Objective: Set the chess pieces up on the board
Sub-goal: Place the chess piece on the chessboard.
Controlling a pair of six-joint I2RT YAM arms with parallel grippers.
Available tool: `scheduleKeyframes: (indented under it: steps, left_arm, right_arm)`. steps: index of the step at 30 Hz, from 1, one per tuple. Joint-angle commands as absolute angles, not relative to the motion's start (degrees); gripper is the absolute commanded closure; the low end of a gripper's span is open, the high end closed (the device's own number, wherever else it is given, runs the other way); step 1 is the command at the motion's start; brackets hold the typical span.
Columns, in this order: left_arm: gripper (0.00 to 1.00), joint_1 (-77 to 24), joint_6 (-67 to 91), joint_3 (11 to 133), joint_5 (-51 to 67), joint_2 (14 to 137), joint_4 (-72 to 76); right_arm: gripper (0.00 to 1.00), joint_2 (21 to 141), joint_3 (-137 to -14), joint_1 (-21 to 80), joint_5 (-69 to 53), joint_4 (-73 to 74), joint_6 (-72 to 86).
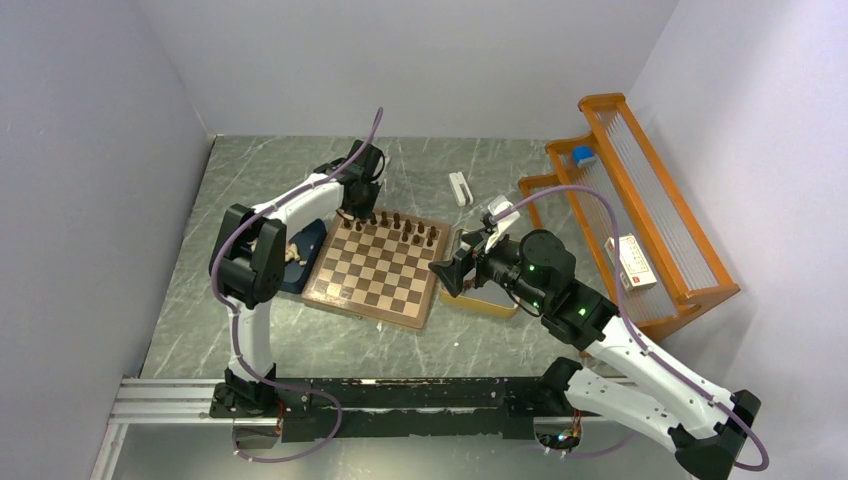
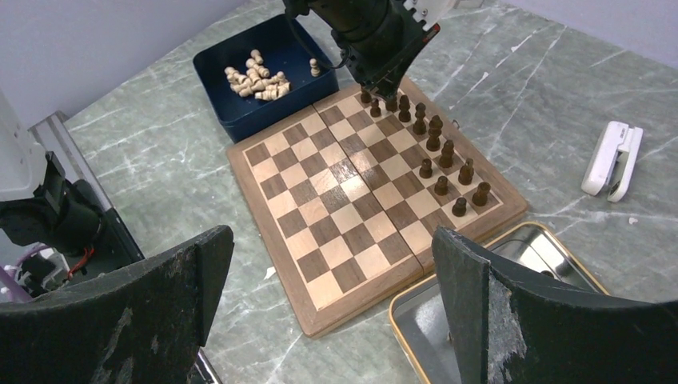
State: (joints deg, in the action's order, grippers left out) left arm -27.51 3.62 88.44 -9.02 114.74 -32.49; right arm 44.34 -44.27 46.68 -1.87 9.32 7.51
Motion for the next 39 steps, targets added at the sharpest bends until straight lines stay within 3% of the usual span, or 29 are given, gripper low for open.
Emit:
scheduleKeyframes:
  steps: [1, 18, 25, 35, 39]
  left_arm:
    - [0.94, -28.04, 3.24, 89.91, -10.70, 115.91, -32.21]
    - [0.93, -28.04, 3.59, 91.96, -10.98, 118.21, -32.85]
    - [0.84, -28.03, 3.61, 92.23, -11.12, 117.89, -33.45]
    - [0.82, -28.04, 3.43, 93.33, -10.64, 117.58, -35.23]
    - [0.75, -28.04, 3.51, 94.04, -10.74, 117.21, -35.97]
  right_arm:
    - [0.00, 44.13, -45.80, 46.64, -2.37, 9.89, 6.45]
    - [0.00, 44.54, -45.92, 46.67, -1.40, 11.32, 6.42]
    - [0.00, 44.72, -45.47, 46.67, -1.17, 10.82, 6.50]
    - [0.00, 45.37, -45.27, 46.65, -1.01, 10.96, 7.08]
    - [0.00, 45.57, -45.19, 46.67, -0.97, 11.07, 7.21]
